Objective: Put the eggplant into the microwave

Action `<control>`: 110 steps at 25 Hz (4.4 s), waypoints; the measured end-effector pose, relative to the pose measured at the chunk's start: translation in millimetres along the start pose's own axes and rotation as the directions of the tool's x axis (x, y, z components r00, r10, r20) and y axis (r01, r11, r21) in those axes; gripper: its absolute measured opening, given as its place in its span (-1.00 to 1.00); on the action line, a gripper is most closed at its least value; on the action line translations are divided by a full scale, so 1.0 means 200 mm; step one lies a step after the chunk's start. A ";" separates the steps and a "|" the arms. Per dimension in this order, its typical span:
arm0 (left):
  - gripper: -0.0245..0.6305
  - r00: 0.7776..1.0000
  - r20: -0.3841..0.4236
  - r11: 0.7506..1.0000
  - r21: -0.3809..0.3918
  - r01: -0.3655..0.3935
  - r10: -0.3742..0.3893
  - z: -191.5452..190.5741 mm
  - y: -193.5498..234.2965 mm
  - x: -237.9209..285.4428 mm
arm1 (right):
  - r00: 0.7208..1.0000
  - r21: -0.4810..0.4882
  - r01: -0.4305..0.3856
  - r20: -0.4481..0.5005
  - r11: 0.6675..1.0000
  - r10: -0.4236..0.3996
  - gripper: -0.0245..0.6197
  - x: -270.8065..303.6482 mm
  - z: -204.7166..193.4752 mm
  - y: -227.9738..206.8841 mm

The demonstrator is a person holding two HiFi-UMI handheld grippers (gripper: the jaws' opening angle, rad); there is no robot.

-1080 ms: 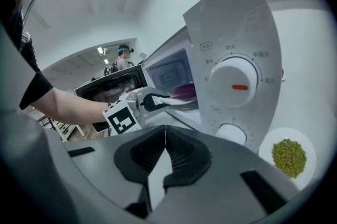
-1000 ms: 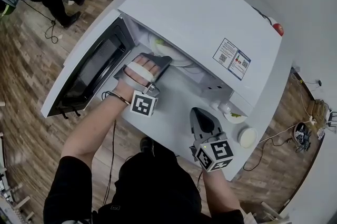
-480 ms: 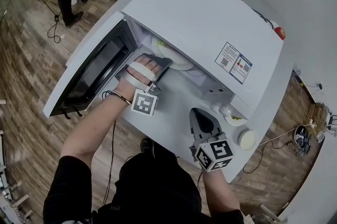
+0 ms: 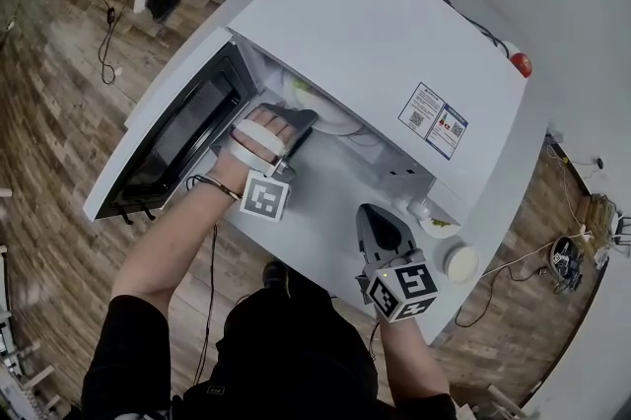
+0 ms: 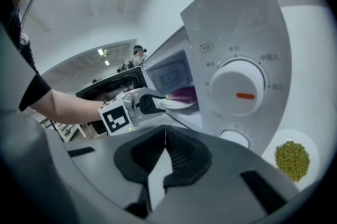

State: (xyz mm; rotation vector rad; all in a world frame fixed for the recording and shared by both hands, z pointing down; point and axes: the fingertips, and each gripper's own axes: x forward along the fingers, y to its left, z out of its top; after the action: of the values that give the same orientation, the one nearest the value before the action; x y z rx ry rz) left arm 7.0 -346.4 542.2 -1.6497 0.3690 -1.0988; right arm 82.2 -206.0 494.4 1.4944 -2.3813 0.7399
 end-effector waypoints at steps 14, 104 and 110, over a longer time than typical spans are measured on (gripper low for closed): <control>-0.90 0.999 0.017 0.996 0.080 -0.049 0.048 0.02 0.05 -0.01 | 1.000 0.007 -0.003 -0.002 1.000 0.003 -0.88 -0.01 -0.02 0.00; -0.74 0.992 0.111 0.767 -0.632 0.114 -0.057 0.50 0.03 -1.38 | 0.996 -0.034 0.006 0.088 0.999 -0.003 -0.88 -0.78 -0.04 0.80; -0.74 0.990 0.132 0.679 -0.723 0.129 -0.048 0.66 0.05 -1.55 | 0.994 -0.021 -0.034 0.108 0.999 0.036 -0.88 -0.85 -0.06 0.88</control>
State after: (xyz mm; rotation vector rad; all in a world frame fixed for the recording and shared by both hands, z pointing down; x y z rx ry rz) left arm -48.7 -52.4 386.1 -2.4517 0.7393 -0.9817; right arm 0.5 -6.9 376.9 1.5254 -2.4924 0.6569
